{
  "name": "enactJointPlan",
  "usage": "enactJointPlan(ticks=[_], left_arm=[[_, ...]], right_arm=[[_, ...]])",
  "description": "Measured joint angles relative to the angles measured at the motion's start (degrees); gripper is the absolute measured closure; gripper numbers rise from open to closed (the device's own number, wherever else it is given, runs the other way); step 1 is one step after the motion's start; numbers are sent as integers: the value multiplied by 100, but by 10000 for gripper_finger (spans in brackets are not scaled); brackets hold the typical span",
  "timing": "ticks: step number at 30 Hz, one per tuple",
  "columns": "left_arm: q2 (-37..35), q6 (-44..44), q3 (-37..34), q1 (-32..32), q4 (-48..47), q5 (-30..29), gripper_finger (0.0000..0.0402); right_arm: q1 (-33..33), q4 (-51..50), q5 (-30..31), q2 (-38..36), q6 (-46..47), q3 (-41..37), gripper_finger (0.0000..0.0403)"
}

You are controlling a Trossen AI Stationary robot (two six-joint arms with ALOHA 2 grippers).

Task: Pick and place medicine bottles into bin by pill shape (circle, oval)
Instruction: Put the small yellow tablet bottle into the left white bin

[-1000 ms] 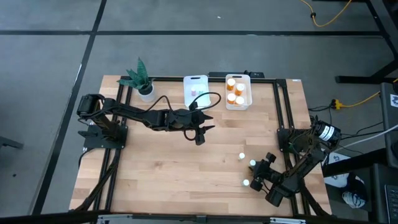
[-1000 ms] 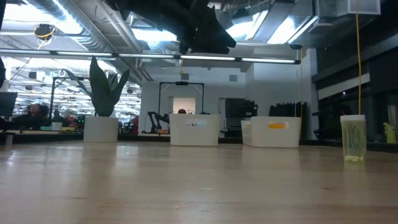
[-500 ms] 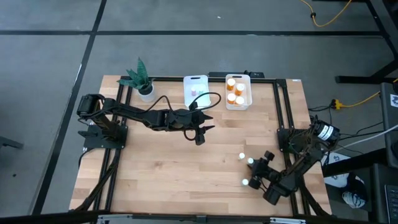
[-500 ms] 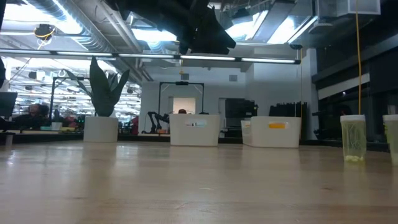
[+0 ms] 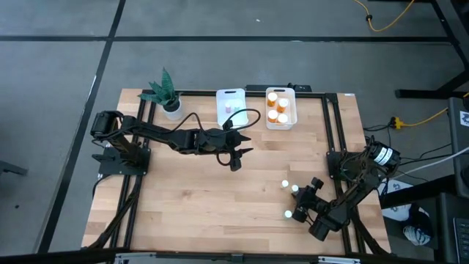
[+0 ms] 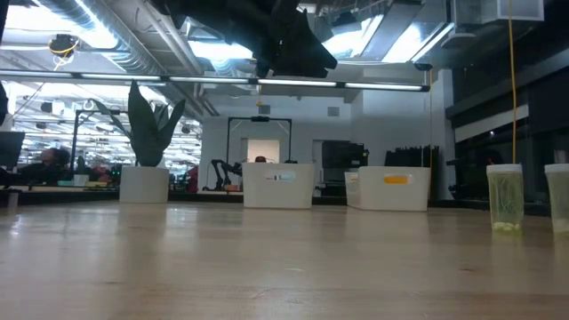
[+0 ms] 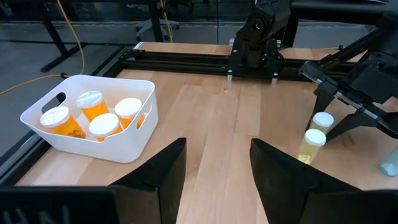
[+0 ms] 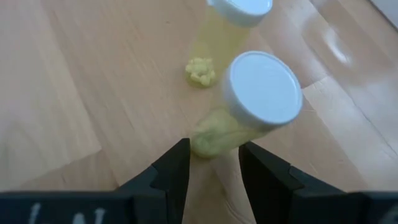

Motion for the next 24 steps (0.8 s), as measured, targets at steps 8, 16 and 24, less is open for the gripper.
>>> enactJointPlan(ticks=[8,16,24], left_arm=[[0,-2,0,-2,0,2,233],[0,-2,0,-2,0,2,233],[0,-2,0,-2,0,2,233]], right_arm=[[13,-559,-460,-100,30,155,261],[285,-1137,-557,-554,162,365,261],[308,-1095,-530,-599,184,264,262]])
